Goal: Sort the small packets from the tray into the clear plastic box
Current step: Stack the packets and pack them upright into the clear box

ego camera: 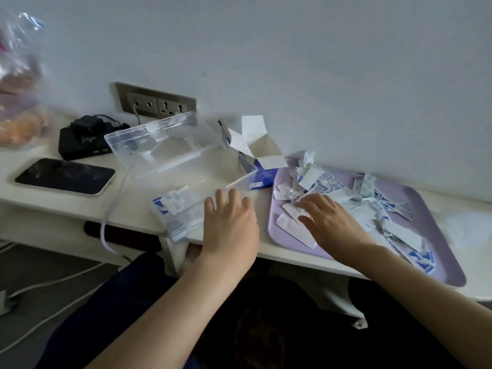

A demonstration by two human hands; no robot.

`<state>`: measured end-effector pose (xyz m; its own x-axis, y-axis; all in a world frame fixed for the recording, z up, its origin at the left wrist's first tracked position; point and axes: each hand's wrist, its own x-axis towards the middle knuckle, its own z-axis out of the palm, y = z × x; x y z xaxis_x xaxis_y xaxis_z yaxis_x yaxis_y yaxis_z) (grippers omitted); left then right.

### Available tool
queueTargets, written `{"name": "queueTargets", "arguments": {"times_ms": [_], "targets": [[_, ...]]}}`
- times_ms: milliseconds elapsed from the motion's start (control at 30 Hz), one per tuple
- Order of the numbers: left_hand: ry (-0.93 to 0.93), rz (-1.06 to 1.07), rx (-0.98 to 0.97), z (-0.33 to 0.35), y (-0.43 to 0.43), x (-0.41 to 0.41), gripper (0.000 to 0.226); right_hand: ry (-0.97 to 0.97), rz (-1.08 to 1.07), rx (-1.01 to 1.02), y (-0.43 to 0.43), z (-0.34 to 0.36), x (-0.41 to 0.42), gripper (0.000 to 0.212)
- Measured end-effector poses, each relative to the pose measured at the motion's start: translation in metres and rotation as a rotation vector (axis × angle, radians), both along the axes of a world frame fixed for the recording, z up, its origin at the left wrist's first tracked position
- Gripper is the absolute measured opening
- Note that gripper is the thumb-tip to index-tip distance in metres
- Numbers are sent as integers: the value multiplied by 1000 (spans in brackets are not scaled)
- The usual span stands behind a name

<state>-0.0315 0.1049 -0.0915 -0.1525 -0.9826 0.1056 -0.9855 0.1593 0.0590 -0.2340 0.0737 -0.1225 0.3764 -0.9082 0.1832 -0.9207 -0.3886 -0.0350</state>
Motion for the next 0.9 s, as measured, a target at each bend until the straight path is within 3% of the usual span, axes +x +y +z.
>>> {"name": "queueTargets", "arguments": {"times_ms": [200,467,633,900], "targets": [[43,-183,56,-17,-14,-50,30,108,-235,246,5,-6,-41,68],[62,-236,245,-37,-50,-82,37,33,-165,282,-17,3,-48,86],[43,-205,273,-44,-60,-96,44,104,-86,290,-39,-6,-40,80],[-5,-259,317,-48,-61,-105,46,82,-239,294,-62,-23,-33,39]]}}
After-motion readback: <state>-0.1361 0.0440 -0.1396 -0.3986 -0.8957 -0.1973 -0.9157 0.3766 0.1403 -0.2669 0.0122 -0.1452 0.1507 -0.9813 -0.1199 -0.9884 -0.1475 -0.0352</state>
